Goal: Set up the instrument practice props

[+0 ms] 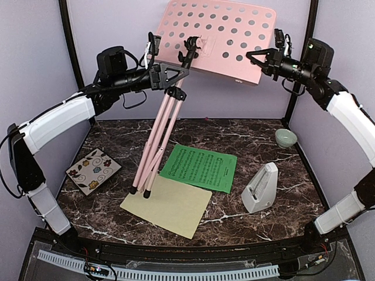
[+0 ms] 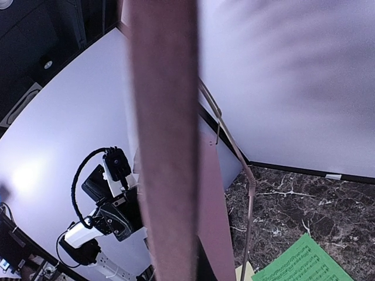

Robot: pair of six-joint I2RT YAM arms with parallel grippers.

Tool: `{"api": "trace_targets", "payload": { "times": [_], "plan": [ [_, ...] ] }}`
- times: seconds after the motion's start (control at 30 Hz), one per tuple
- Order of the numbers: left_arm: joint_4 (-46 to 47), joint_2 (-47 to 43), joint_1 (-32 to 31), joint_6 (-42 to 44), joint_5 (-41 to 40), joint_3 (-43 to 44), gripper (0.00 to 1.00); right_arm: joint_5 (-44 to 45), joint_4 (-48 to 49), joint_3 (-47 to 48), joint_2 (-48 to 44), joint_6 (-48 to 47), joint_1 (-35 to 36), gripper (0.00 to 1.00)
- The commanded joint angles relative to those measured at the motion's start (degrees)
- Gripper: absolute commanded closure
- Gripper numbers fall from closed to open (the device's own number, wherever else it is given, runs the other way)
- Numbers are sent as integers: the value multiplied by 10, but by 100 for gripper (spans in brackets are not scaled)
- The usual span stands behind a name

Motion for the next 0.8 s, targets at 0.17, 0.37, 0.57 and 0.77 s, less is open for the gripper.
{"api": "trace_targets", "payload": {
  "times": [0.17, 0.37, 0.57, 0.77],
  "plan": [
    [39, -132, 73, 16, -91, -140, 6, 21, 134, 51, -36, -6, 4, 100],
    [-4, -196, 77, 36, -130, -226, 5, 65, 144, 49, -42, -19, 4, 100],
    [-75, -257, 54, 113, -191, -289, 16, 121, 121, 72, -42, -65, 4, 100],
    [-134, -254, -16, 188, -316, -291, 33, 169, 99, 97, -38, -90, 13, 100]
  ]
}}
